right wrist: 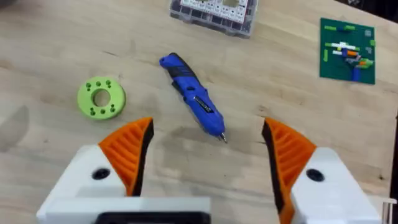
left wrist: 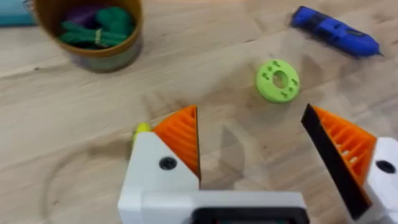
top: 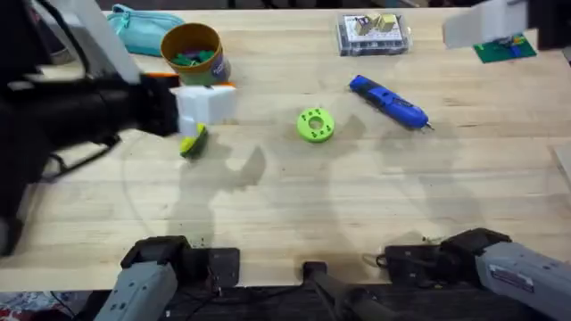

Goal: Pick up the gripper from the table and insert it into the empty holder that is missing its gripper. Then pick up a screw, insert it into the mounting hole, and use the screwdriver to tighten it. Finally, clean up the table by picking up the vegetable and placing it into the bucket.

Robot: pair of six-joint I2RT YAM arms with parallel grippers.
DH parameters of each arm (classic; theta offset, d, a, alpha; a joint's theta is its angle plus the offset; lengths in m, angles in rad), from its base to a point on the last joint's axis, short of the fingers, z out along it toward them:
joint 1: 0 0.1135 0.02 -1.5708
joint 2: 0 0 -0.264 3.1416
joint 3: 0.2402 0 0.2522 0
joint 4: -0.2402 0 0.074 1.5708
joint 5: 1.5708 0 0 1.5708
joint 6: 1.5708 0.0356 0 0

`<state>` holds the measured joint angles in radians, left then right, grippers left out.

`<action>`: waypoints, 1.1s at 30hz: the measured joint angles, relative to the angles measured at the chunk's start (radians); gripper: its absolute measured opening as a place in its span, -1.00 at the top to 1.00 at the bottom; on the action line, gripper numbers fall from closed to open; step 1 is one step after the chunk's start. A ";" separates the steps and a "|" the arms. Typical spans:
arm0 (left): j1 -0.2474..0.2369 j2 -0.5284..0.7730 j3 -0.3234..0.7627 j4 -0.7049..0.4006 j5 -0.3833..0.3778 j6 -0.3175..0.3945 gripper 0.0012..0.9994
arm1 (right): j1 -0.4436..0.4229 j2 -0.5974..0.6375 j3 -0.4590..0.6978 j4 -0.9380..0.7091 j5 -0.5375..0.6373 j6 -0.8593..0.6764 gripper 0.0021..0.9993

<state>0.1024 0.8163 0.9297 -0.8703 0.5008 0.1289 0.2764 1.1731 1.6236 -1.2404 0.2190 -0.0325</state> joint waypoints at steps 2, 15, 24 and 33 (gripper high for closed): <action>0.042 0.044 0.054 -0.057 -0.010 0.037 -0.97 | 0.000 -0.044 -0.036 0.002 0.000 0.009 -0.99; 0.177 0.391 0.119 -0.146 -0.210 0.148 -0.97 | 0.000 -0.244 -0.340 0.000 0.004 0.026 -0.99; 0.077 0.643 0.119 -0.148 -0.246 0.234 -0.97 | 0.000 -0.247 -0.343 0.000 0.005 0.025 -0.99; 0.077 0.643 0.119 -0.148 -0.246 0.234 -0.97 | 0.000 -0.247 -0.343 0.000 0.005 0.025 -0.99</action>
<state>0.1795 1.4597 1.0489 -1.0180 0.2550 0.3630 0.2764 0.9257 1.2804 -1.2404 0.2237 -0.0071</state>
